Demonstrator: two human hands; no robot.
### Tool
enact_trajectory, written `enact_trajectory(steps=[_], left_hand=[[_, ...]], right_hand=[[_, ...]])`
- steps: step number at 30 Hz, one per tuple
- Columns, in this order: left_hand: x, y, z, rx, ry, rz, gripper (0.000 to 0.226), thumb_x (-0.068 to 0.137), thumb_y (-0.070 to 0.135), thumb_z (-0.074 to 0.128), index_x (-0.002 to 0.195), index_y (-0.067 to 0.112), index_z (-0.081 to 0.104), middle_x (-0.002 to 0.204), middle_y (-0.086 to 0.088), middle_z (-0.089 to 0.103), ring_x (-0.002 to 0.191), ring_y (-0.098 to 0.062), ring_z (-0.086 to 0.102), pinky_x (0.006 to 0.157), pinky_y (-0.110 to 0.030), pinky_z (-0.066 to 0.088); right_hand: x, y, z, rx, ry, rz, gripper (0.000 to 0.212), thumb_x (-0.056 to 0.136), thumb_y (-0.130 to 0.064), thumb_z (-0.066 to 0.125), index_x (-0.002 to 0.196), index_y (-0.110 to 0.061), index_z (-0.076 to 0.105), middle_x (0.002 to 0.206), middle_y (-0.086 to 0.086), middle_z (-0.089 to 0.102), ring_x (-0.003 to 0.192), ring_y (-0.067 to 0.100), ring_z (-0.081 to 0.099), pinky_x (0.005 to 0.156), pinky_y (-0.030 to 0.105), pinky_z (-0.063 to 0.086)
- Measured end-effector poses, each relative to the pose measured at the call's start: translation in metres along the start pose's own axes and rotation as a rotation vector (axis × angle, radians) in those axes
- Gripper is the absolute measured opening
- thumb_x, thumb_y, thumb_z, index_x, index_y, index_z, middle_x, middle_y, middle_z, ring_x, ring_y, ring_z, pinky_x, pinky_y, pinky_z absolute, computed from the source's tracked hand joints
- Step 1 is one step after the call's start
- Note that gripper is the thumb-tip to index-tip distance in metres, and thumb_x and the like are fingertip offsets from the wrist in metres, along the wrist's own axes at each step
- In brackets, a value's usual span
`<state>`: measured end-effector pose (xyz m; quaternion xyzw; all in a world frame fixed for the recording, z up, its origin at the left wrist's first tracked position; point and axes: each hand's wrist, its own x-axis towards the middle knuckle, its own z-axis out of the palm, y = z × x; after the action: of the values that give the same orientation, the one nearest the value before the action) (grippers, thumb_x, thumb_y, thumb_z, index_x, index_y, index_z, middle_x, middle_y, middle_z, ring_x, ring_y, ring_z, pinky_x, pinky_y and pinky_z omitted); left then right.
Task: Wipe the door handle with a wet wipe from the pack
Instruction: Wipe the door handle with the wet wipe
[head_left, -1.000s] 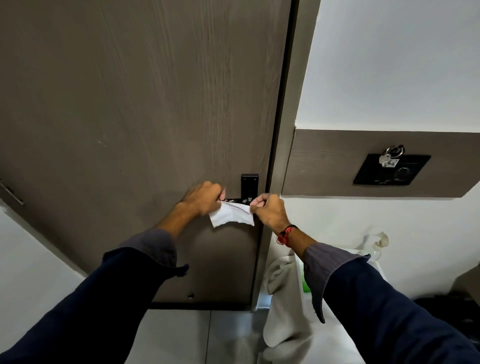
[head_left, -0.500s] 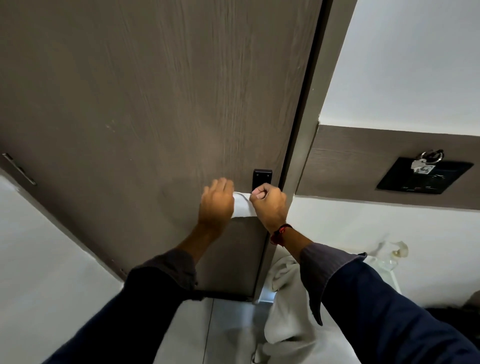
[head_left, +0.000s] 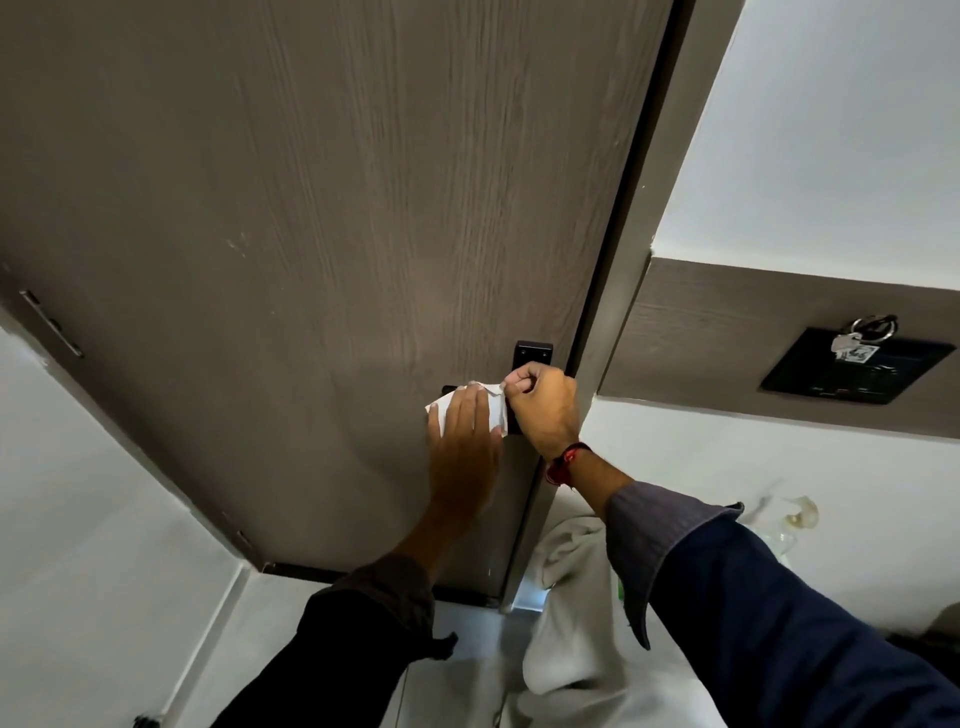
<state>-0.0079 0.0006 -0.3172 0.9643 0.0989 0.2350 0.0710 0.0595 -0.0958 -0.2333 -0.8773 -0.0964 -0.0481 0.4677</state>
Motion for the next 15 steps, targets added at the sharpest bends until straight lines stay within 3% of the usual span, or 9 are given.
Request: enact_trajectory(steps=[3, 5, 8, 12, 15], left_hand=[[-0.002, -0.004, -0.002, 0.019, -0.011, 0.043, 0.063, 0.103, 0.045, 0.042, 0.155, 0.009, 0.037, 0.161, -0.011, 0.039, 0.151, -0.028, 0.035, 0.121, -0.058, 0.03], [-0.004, -0.011, 0.001, 0.038, -0.007, 0.062, 0.069, 0.101, 0.049, 0.042, 0.157, 0.01, 0.031, 0.164, -0.009, 0.033, 0.153, -0.025, 0.03, 0.121, -0.057, 0.028], [-0.008, -0.003, 0.007, 0.016, -0.056, 0.002, 0.078, 0.1, 0.056, 0.037, 0.16, 0.01, 0.019, 0.168, -0.01, 0.022, 0.156, -0.025, 0.021, 0.124, -0.054, 0.023], [-0.011, 0.017, 0.019, -0.016, -0.075, 0.014, 0.089, 0.096, 0.065, 0.038, 0.161, 0.008, 0.016, 0.168, -0.011, 0.021, 0.156, -0.026, 0.02, 0.123, -0.055, 0.026], [-0.005, 0.034, 0.022, -0.07, -0.037, -0.164, 0.091, 0.095, 0.069, 0.036, 0.16, 0.009, 0.018, 0.168, -0.01, 0.021, 0.157, -0.026, 0.018, 0.125, -0.053, 0.025]], right_hand=[[-0.001, -0.004, -0.015, -0.268, 0.041, -0.2, 0.022, 0.098, -0.018, 0.06, 0.116, -0.011, 0.071, 0.119, 0.008, 0.069, 0.109, 0.023, 0.065, 0.093, 0.043, 0.06], [-0.001, 0.004, -0.034, -0.461, 0.165, -0.452, 0.04, 0.098, -0.025, 0.059, 0.135, -0.01, 0.059, 0.137, 0.012, 0.057, 0.123, 0.024, 0.056, 0.104, 0.043, 0.054], [0.008, 0.018, -0.077, -0.675, 0.351, -0.727, 0.069, 0.096, -0.031, 0.054, 0.157, -0.006, 0.033, 0.163, 0.018, 0.026, 0.149, 0.031, 0.031, 0.122, 0.047, 0.032], [0.027, 0.037, -0.125, -0.952, 0.452, -0.69, 0.079, 0.101, -0.04, 0.04, 0.163, -0.004, 0.007, 0.17, 0.014, -0.011, 0.16, 0.027, -0.007, 0.129, 0.054, 0.004], [0.041, 0.046, -0.143, -1.016, 0.478, -0.672, 0.074, 0.106, -0.043, 0.027, 0.163, -0.004, -0.001, 0.17, 0.011, -0.018, 0.16, 0.024, -0.01, 0.129, 0.055, 0.002]])
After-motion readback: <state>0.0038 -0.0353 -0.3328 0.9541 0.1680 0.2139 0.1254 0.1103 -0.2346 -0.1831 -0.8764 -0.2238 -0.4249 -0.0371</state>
